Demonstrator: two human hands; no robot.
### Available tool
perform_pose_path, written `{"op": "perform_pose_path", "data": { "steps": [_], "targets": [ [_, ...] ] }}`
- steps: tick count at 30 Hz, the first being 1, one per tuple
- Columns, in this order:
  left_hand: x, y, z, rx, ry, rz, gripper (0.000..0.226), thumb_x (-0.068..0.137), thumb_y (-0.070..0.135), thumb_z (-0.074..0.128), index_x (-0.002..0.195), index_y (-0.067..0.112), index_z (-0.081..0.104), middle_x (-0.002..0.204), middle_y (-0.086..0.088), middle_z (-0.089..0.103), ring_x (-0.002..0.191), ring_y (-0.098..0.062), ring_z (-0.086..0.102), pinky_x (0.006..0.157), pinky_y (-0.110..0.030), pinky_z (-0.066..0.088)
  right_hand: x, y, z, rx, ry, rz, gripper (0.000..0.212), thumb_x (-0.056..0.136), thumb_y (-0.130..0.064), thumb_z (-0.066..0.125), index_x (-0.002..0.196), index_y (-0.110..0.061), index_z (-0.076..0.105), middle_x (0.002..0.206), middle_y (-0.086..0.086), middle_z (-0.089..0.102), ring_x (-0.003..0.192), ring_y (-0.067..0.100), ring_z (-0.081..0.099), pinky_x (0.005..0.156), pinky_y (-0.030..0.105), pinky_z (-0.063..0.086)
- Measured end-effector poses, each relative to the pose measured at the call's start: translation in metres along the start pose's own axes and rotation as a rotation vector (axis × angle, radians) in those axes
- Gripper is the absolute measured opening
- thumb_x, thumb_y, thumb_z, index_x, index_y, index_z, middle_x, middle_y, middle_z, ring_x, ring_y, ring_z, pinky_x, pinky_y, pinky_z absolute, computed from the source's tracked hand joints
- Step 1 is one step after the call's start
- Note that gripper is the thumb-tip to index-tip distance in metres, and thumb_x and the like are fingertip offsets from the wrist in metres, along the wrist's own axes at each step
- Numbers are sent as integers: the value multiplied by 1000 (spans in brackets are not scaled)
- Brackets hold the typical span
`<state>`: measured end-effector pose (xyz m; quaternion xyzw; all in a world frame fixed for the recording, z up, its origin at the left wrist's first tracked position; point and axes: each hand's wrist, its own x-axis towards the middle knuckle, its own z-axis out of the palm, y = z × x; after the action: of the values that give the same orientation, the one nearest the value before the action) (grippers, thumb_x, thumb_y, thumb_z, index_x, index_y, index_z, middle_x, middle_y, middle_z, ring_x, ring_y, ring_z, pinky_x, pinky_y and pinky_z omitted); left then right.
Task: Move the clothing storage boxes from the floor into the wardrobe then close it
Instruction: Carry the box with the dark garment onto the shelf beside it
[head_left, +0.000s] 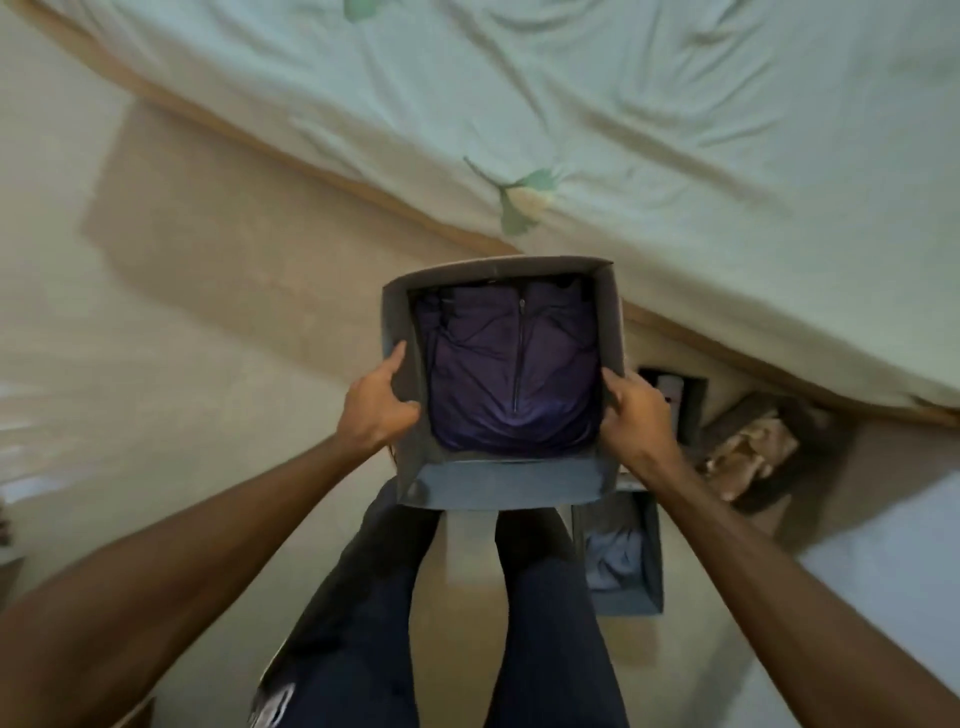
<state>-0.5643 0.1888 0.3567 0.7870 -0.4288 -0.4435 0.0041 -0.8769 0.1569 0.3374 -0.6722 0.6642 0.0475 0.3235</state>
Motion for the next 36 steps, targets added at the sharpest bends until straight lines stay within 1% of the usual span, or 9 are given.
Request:
{"op": "perform_pose_path", "data": {
  "steps": [4,8,16,20,26,28,30,32,36],
  "targets": [
    [-68,51,-40,48,-67,128,93,73,3,64,152,33,24,125,-12,65,74,-21,65,65,-22,50,-88,-2,-65,85,75,140,60,76,3,45,133,-14,54,124,17,60,108,36,60,85,37,52],
    [-126,89,-52,125,-167,297,100,70,-4,56,152,39,18,121,-14,66,69,-24,67,59,-30,54,-179,4,-102,165,184,298,61,79,2,41,137,-15,52,124,15,61,112,33,58,93,36,50],
    [-196,147,-46,362,-330,697,83,83,3,51,152,36,21,122,-18,64,92,-33,66,70,-33,50,-349,-20,-88,393,468,678,42,88,3,46,128,-4,58,100,22,65,92,37,62,72,28,42],
    [-228,181,-25,523,-422,896,80,86,9,52,152,38,19,121,-10,65,79,-16,65,63,-29,53,-423,-43,-61,522,638,845,47,93,1,44,139,-8,47,117,19,64,104,34,62,81,23,40],
    [-312,217,39,631,-570,1174,76,84,10,54,149,38,27,131,-8,61,82,-15,67,78,-38,60,-520,-64,-32,682,914,1106,47,94,-1,42,140,-10,46,142,11,50,130,25,49,103,23,34],
    [-346,222,65,660,-613,1284,75,83,11,55,148,38,30,126,-10,64,79,-18,68,75,-42,61,-556,-68,-18,701,994,1196,47,94,-1,42,140,-11,46,140,12,52,120,24,57,96,21,38],
    [-384,223,91,696,-666,1391,75,80,13,56,146,39,33,125,-10,65,83,-23,70,77,-44,60,-593,-75,-4,729,1059,1297,47,95,-3,41,141,-13,46,132,14,60,89,19,64,77,20,43],
    [-422,219,113,725,-693,1487,75,78,12,57,146,37,38,118,-11,68,84,-27,69,80,-41,58,-625,-80,16,745,1131,1379,48,95,-2,40,140,-15,47,118,19,67,59,2,50,56,11,37],
    [-503,191,160,784,-830,1632,72,77,12,55,144,35,41,110,-10,72,83,-30,70,77,-40,58,-698,-99,52,775,1245,1594,45,95,-2,42,138,-14,50,74,1,60,52,-7,31,45,3,35]
  ]
}}
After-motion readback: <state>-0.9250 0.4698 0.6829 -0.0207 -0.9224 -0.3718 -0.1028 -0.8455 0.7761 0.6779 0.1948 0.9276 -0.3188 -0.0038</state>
